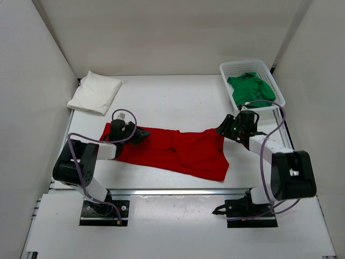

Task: Fold and stack the t-shirts
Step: Fold the other side of the tshirt into a rectangle

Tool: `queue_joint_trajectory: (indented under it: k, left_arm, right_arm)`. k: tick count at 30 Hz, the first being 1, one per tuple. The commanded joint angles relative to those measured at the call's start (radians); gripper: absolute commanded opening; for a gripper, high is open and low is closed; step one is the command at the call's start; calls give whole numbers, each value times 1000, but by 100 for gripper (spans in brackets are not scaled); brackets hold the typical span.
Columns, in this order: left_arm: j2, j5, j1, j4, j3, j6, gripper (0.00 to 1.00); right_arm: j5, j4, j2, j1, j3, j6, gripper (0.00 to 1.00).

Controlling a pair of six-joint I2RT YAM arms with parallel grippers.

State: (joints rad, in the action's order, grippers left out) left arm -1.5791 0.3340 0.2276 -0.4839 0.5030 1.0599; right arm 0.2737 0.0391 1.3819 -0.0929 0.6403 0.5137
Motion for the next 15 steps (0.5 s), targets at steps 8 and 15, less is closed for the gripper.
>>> queue_joint_trajectory:
  k: [8, 15]
  left_arm:
    - [-76, 17, -74, -58, -21, 0, 30]
    - [-47, 19, -129, -64, -87, 9, 29]
  right_arm:
    - [41, 144, 218, 44, 81, -32, 5]
    - [-47, 107, 148, 127, 30, -12, 0]
